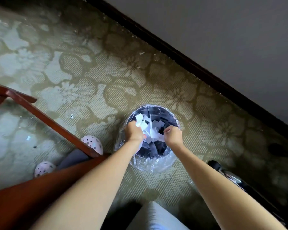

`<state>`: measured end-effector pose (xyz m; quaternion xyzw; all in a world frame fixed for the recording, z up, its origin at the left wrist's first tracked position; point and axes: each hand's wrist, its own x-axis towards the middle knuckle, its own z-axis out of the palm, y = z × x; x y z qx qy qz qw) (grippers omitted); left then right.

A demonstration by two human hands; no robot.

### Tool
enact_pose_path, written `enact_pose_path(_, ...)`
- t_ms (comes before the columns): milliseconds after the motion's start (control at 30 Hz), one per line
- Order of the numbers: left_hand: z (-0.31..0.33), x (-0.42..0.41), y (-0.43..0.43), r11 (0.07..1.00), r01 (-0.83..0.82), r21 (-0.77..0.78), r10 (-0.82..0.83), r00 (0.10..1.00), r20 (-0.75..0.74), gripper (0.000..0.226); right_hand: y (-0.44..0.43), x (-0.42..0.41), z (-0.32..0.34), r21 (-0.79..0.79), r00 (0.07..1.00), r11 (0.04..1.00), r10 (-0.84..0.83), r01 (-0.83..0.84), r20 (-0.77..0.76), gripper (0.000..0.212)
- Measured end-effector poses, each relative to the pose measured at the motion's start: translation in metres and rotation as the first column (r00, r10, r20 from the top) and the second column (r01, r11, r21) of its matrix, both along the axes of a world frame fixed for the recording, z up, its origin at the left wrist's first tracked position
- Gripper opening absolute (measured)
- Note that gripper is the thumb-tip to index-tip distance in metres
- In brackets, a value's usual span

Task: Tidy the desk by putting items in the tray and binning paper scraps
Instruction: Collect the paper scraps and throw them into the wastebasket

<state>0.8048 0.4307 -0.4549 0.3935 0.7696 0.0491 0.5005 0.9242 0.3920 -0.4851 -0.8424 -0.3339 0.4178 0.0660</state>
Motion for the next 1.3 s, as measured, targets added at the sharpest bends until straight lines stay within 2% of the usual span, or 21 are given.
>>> enact_pose_path(133,-0.011,-0.001,0.003,0.999,-0.011,-0.030,0.011,1.000,0.005,0.030,-0.003,-0.005,-0.008,-0.015,1.000,1.000,-0.014,0.014,-0.002,0.033)
enact_pose_path(300,-0.012,0.002,0.002,0.988,0.128,-0.082,-0.126,0.992,0.026,0.038,-0.004,-0.007,-0.008,-0.006,0.998,1.000,-0.021,0.020,-0.053,0.036)
enact_pose_path(500,-0.009,-0.007,-0.003,0.952,0.305,-0.040,-0.303,0.952,0.036,0.060,-0.005,-0.007,-0.001,-0.008,0.983,0.995,0.098,-0.101,-0.156,0.049)
enact_pose_path(600,-0.005,-0.012,-0.008,0.932,0.363,-0.014,-0.363,0.932,-0.007,0.061,-0.006,-0.012,0.006,-0.019,0.970,0.993,0.106,-0.113,-0.220,0.057)
enact_pose_path(700,0.006,-0.018,-0.014,0.914,0.405,-0.014,-0.405,0.911,-0.073,0.061,-0.009,-0.014,0.016,-0.016,0.969,0.987,0.154,-0.160,-0.194,0.055)
enact_pose_path(767,0.019,-0.021,-0.018,0.897,0.441,-0.012,-0.439,0.890,-0.120,0.061,-0.012,-0.014,0.025,-0.036,0.972,0.982,0.178,-0.186,-0.155,0.046)
enact_pose_path(867,0.042,-0.024,-0.025,0.877,0.480,-0.013,-0.474,0.862,-0.180,0.059,-0.016,-0.013,0.043,-0.020,0.961,0.962,0.271,-0.273,-0.059,0.012)
enact_pose_path(933,0.063,-0.029,-0.031,0.861,0.509,0.003,-0.495,0.839,-0.226,0.056,-0.023,-0.014,0.065,0.002,0.936,0.936,0.352,-0.352,0.010,0.011)
enact_pose_path(1033,0.091,-0.034,-0.032,0.804,0.589,0.081,-0.526,0.768,-0.364,0.039,-0.024,-0.018,0.093,0.043,0.856,0.865,0.486,-0.500,0.175,0.026)
enact_pose_path(1167,0.170,-0.047,-0.036,0.685,0.693,0.224,-0.482,0.662,-0.574,0.031,-0.023,-0.031,0.161,0.167,0.677,0.696,0.566,-0.698,0.471,0.028)
enact_pose_path(1300,0.265,-0.070,-0.046,0.620,0.709,0.336,-0.308,0.614,-0.727,0.030,-0.014,-0.056,0.245,0.396,0.606,0.501,0.376,-0.769,0.701,0.014)
